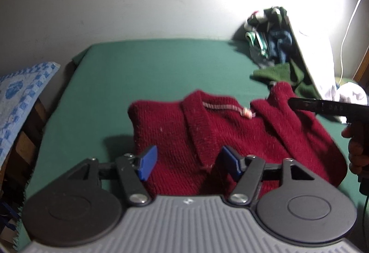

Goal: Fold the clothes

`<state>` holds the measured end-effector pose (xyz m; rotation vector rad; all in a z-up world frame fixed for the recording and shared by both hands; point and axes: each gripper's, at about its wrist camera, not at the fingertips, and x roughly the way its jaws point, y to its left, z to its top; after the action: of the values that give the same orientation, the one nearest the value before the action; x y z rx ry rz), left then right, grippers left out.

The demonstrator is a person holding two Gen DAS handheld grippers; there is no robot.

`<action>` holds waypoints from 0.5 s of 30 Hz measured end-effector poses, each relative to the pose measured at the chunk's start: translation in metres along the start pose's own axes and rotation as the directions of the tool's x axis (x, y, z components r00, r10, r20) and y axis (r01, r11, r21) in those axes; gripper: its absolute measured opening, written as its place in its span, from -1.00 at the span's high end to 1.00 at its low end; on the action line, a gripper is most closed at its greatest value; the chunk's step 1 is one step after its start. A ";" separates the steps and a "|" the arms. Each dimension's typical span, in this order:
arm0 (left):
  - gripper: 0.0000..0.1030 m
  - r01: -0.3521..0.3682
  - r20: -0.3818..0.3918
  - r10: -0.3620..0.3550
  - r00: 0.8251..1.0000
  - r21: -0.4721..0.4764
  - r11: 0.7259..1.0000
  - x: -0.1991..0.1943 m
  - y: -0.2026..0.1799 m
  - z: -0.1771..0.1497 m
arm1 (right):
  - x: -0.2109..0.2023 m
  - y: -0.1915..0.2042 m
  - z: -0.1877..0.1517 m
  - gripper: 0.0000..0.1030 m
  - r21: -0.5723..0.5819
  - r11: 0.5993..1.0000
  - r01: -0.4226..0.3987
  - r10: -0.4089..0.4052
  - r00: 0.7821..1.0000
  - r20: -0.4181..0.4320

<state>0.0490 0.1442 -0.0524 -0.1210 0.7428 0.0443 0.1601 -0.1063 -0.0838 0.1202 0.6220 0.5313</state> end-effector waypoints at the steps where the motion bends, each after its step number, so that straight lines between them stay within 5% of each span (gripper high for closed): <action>1: -0.31 0.000 0.014 0.000 1.000 -0.002 1.000 -0.003 0.001 0.004 | -0.009 0.002 0.002 0.21 -0.033 0.999 0.040 -0.038 0.998 0.047; 3: -0.30 -0.003 0.035 0.003 0.999 -0.003 1.000 -0.004 0.004 0.013 | -0.022 0.009 0.006 0.42 -0.099 0.990 0.105 -0.093 0.989 0.116; 6: -0.04 -0.040 0.032 0.040 0.999 0.015 0.999 0.012 0.006 0.026 | -0.012 0.022 0.008 0.61 -0.203 0.977 0.064 -0.046 0.995 0.093; 11: 0.04 -0.088 -0.023 0.090 0.996 0.053 0.995 0.053 0.003 0.029 | 0.024 0.043 -0.007 0.62 -0.380 0.920 0.097 -0.087 0.995 0.044; 15: 0.00 -0.095 -0.032 0.097 0.995 0.071 0.993 0.067 0.004 0.023 | 0.043 0.034 -0.014 0.61 -0.383 0.916 0.123 -0.132 0.991 0.002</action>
<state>0.1132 0.1507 -0.0818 -0.0202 0.7840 0.1082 0.1670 -0.0560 -0.1086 -0.2954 0.5342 0.5191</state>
